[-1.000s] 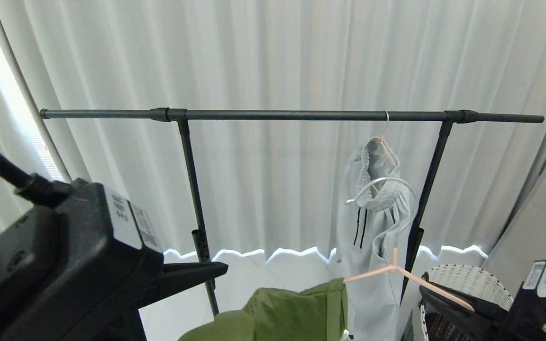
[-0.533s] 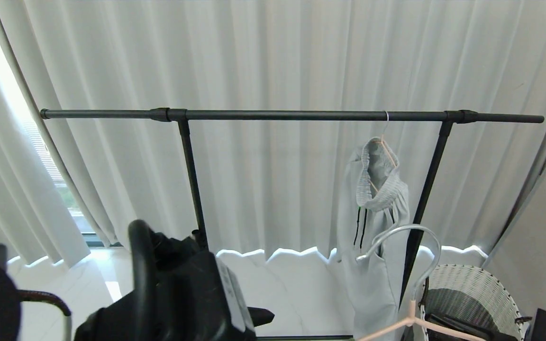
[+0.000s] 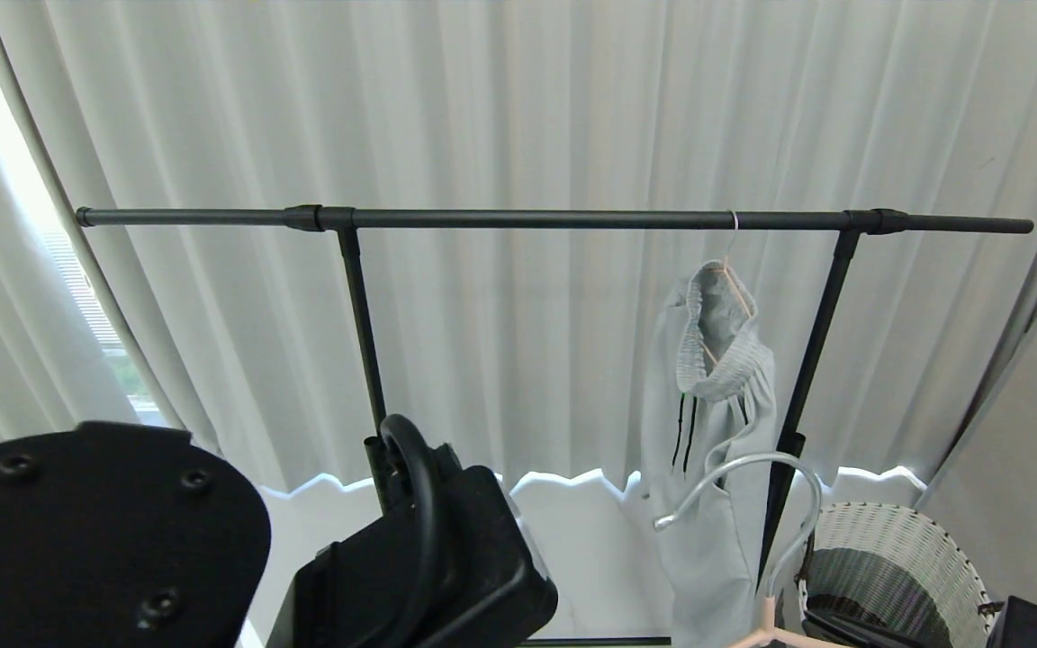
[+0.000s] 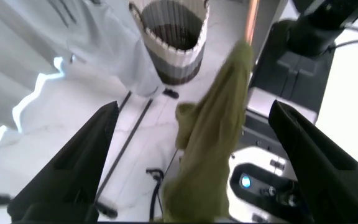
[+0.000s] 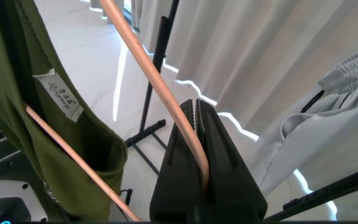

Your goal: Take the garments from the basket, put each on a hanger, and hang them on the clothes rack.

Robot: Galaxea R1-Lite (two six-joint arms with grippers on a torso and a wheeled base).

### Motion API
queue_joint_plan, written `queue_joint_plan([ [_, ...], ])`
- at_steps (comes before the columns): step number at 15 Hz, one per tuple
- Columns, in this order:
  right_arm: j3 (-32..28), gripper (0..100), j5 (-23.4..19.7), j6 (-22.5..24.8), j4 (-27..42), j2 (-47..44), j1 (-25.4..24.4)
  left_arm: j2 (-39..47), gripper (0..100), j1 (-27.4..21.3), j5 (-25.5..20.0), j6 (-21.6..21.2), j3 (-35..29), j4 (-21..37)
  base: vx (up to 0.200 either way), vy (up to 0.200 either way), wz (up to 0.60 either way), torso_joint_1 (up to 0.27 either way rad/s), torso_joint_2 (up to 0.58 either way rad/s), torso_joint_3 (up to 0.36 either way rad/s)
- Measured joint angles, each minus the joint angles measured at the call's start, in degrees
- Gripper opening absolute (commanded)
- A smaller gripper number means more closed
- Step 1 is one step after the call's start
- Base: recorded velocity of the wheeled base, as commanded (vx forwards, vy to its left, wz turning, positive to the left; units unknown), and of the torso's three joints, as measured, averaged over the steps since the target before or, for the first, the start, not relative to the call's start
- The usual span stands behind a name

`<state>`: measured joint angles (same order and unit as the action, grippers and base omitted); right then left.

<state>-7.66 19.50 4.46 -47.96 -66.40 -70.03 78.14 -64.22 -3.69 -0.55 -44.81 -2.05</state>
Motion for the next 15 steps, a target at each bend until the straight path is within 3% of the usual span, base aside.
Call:
queue_joint_plan([
  [6,-1.55,0,-0.02,0.35,0.01,-0.99,-0.09,0.94,100,-0.22,-1.30,-2.23,1.22,-0.11,0.000,0.000,0.00,0.000,0.00,0.000],
  [7,-1.84,0,-0.07,0.38,0.00,-1.16,-0.09,0.94,0,-0.27,-1.41,-3.08,1.66,-0.16,0.000,0.000,0.00,0.000,0.00,0.000],
  [15,-3.08,0,0.00,1.26,0.06,-1.82,-0.06,0.90,0,-0.28,-1.28,-3.47,2.34,-0.20,0.000,0.000,0.00,0.000,0.00,0.000],
])
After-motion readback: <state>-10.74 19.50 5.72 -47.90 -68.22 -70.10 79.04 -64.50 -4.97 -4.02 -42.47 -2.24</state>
